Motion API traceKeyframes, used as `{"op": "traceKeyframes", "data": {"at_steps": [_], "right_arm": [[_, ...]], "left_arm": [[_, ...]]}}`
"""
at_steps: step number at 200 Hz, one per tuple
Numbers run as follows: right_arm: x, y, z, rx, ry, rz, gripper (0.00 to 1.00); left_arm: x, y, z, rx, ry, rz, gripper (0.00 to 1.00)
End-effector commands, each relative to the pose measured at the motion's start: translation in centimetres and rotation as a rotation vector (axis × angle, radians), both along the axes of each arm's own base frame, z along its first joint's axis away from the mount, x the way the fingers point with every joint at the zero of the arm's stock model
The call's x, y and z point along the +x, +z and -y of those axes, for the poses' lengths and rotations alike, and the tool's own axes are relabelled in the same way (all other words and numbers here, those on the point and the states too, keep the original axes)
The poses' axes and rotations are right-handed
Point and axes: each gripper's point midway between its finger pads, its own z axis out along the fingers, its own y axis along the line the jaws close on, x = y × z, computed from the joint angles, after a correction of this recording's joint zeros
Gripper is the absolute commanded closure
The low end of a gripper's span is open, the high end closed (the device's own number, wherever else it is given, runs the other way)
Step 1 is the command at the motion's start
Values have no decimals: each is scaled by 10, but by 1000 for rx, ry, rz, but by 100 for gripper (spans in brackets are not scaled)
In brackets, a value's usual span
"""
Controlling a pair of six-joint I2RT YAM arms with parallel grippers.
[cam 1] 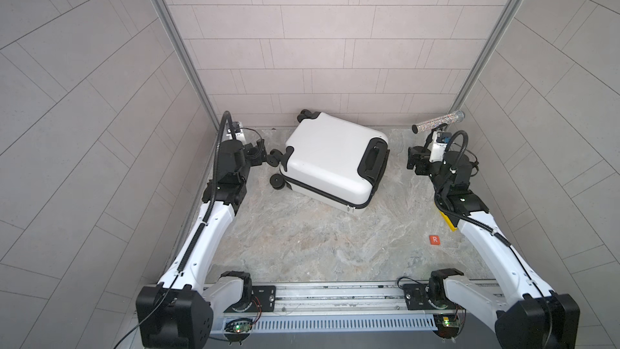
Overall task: Open the suitcase zippers
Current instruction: Adjust the suitcase at the center of the board.
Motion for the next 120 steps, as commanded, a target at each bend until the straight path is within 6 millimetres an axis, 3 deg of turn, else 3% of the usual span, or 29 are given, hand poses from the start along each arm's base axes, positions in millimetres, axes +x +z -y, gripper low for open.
{"op": "traceKeyframes", "data": {"at_steps": [1, 42, 56, 86, 120], "right_arm": [[-28, -40, -28, 160, 109, -298, 0], [-26, -11, -74, 384, 300, -380, 0], [-21, -12, -85, 449, 333, -439, 0], [-10, -14, -82, 446, 307, -472, 3], [-5, -33, -83, 458, 277, -564, 10]], "left_arm": [[-8, -25, 28, -73, -122, -252, 15], [6, -15, 63, -86, -237, -344, 15], [12, -15, 73, -114, -256, -360, 15], [20, -20, 90, -130, -294, -408, 18], [18, -32, 97, -130, -302, -439, 18]]}}
